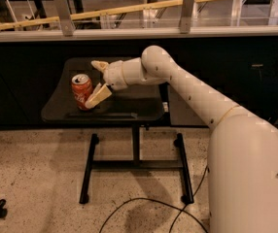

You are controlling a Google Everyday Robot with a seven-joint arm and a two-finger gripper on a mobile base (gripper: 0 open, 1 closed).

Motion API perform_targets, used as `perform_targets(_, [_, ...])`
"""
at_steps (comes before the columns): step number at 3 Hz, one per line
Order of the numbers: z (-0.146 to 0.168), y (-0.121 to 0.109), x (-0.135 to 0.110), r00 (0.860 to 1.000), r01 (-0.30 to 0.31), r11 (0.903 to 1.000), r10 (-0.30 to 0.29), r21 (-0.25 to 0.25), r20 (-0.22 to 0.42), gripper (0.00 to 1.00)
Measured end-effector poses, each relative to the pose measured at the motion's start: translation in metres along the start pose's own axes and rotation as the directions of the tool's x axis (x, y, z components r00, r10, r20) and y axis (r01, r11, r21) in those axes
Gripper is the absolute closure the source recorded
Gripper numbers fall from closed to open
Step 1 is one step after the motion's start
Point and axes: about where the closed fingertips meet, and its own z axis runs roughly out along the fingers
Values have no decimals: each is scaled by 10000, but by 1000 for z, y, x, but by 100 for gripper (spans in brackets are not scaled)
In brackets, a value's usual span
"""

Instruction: Pick redbull can from middle drawer and place on counter

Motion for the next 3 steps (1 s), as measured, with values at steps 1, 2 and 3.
perform_targets(1, [0,4,-6,9999,122,9999,-122,-20,3,0])
perform_targets(2, [-21,50,-49,9986,444,9984,-454,353,288,0])
perform_targets(3, [-3,35,-23,9994,293,9994,-296,204,161,0])
